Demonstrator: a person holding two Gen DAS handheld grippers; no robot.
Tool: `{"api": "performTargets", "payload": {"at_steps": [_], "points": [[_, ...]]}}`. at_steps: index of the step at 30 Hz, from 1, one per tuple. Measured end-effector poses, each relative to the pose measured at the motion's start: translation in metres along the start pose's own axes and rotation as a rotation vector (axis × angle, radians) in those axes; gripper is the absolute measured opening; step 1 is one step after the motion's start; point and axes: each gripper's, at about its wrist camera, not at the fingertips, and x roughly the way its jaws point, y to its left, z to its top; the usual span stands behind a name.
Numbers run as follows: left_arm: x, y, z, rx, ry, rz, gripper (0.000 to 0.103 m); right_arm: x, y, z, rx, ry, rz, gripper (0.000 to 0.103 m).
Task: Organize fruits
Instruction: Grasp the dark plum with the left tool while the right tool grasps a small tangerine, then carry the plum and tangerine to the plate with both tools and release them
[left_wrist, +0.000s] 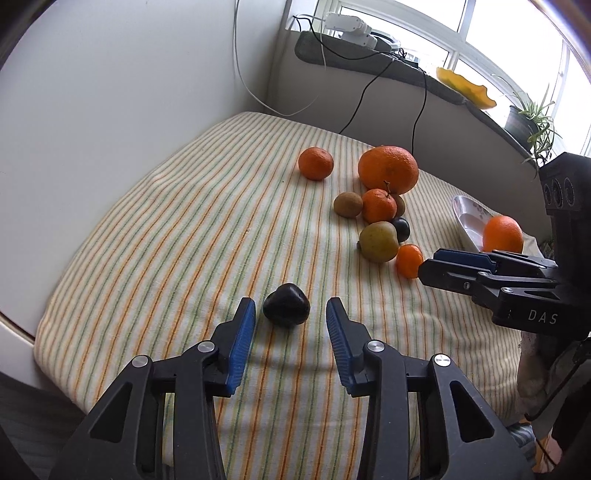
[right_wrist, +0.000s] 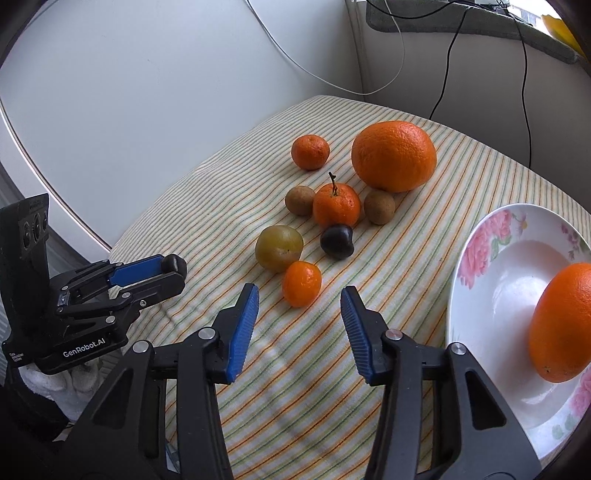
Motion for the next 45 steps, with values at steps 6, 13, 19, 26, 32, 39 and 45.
{"api": "performTargets", "payload": {"at_steps": [6,13,19,26,32,39,45], "points": [[0.005,0.001,0.001,-0.005,-0.003,0.000,0.035,0.015,0.002,0.003,-0.006,0.023,-0.023,0.042],[0.006,0.005,0.001,-0.011,-0.005,-0.003,0.030,0.022,0.006,0.009,-0.015,0.031,-0.040,0.038],[0.004,0.005,0.001,-0.008,-0.004,-0.007,0.024,0.024,0.007,0.011,-0.029,0.034,-0.055,0.028],[0.002,0.004,0.001,-0.008,-0.011,-0.012,0.024,0.023,0.009,0.011,-0.025,0.029,-0.054,0.026],[-0.001,0.001,0.003,-0.017,-0.016,-0.033,0.024,0.012,0.005,0.008,-0.013,0.007,-0.052,0.025],[-0.005,-0.013,0.008,-0.004,-0.027,-0.077,0.024,-0.015,-0.002,0.002,0.019,-0.044,-0.056,0.025],[-0.005,-0.034,0.016,0.033,-0.038,-0.121,0.024,-0.041,-0.010,-0.008,0.043,-0.087,-0.087,0.025]]}}
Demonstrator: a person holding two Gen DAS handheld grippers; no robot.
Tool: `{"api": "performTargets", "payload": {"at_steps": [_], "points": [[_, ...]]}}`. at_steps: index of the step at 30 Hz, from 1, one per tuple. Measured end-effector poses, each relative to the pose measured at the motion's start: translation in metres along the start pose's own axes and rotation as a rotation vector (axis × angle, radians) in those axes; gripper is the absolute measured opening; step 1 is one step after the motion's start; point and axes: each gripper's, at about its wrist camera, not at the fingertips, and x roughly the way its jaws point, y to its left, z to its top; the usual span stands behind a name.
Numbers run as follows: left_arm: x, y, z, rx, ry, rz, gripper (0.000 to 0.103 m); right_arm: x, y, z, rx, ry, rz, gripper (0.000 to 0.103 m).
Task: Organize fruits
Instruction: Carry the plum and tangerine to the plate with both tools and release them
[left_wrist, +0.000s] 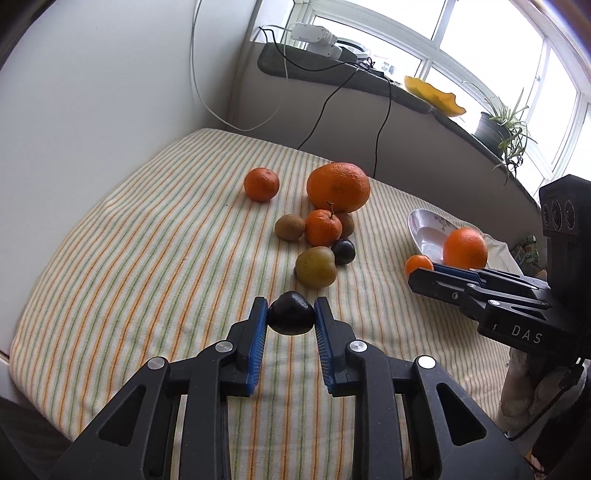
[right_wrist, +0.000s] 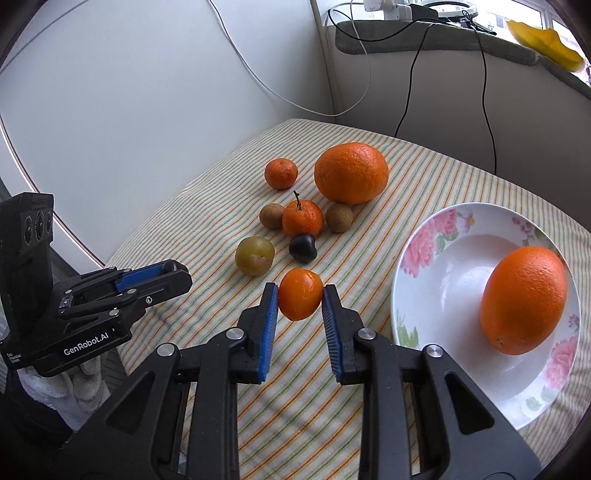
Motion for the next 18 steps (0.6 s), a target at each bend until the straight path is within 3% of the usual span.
{"api": "performTargets", "payload": {"at_steps": [18], "points": [[0.022,-0.083,0.022,0.149,-0.016,-0.152,0.024,-0.054,-0.054,-0.018,0.106,-0.064,-0.136,0.025]]}}
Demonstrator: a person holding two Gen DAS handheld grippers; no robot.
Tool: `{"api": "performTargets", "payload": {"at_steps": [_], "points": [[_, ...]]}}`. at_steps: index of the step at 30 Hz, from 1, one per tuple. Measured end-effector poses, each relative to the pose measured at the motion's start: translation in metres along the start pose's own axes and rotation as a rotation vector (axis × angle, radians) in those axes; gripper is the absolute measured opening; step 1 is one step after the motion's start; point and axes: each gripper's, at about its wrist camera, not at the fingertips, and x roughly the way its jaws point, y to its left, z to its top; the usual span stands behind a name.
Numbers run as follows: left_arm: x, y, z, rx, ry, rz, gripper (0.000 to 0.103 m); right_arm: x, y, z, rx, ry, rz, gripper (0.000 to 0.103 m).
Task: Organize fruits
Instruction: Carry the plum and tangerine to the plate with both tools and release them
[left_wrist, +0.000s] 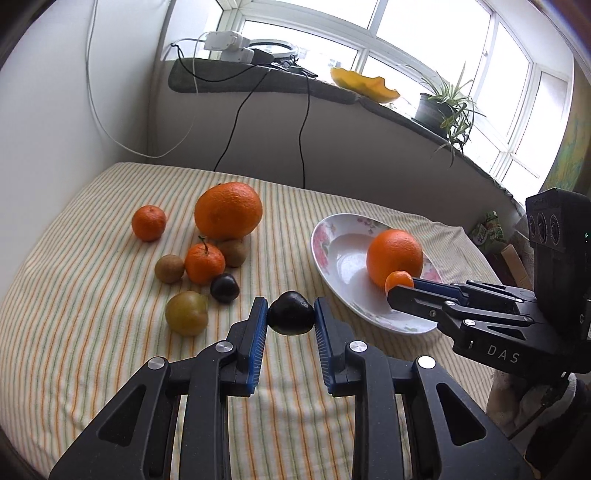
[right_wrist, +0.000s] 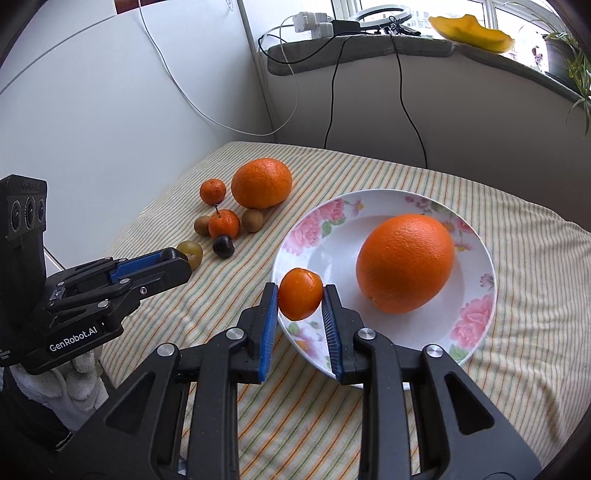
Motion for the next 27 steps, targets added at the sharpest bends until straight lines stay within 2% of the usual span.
{"api": "performTargets", "payload": {"at_steps": [12,27], "points": [[0.027,-0.037,0.006,0.067,0.039,-0.086,0.024,-0.009,-0.034,-0.011,0.044,-0.005,-0.055,0.025],[0.046,-0.062,0.006,0.109,0.085,-0.129,0.024,-0.012,-0.057,-0.024,0.078,0.010,-0.087,0.025]]}}
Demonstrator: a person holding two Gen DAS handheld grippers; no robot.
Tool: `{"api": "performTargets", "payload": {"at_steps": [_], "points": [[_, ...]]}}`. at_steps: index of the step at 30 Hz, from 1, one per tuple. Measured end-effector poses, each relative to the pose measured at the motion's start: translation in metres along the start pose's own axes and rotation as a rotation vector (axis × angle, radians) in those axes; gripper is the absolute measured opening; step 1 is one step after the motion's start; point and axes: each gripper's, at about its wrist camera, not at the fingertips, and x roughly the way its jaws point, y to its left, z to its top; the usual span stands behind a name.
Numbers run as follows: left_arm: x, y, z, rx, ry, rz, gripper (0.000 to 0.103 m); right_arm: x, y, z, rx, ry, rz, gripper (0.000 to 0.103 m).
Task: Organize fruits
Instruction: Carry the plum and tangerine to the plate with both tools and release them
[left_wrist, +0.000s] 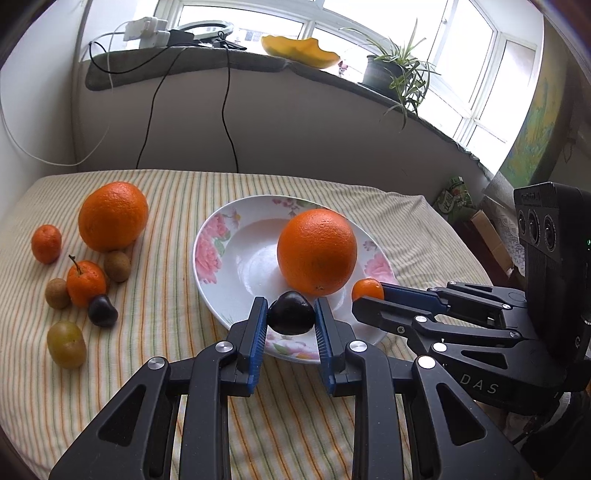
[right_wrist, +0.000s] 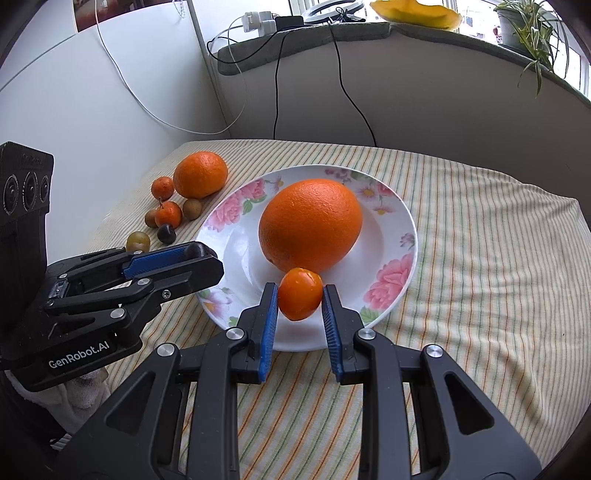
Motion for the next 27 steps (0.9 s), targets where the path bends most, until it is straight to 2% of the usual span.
{"api": "performTargets", "payload": {"at_steps": [19,21,23,24,26,27], "points": [[0.0072,-0.0040,0.0000,0.010,0.022,-0.002,0.025,0.0018,-0.0007,-0.0017,-0.002,0.006,-0.018,0.025],[0.0065,-0.0038,-0.0003,0.009,0.021,0.000,0.034,0.0021,-0.0004,-0.0017,-0.003,0.008,-0.020,0.025],[0.0063,-0.0039,-0.0005,0.008,0.020,-0.003,0.038,0.0025,-0.0009,-0.0019,-0.001,0.010,-0.019,0.026],[0.0062,-0.0040,-0.0005,0.008,0.021,-0.004,0.038,0.0026,-0.0011,-0.0021,0.000,0.012,-0.023,0.027],[0.0059,-0.0039,-0.0007,0.008,0.020,-0.001,0.038,0.0020,-0.0016,-0.0024,0.001,0.009,-0.029,0.042],[0.0058,-0.0038,-0.0007,0.007,0.020,-0.002,0.038,0.0010,-0.0018,-0.0023,0.002,0.005,-0.030,0.045]]}}
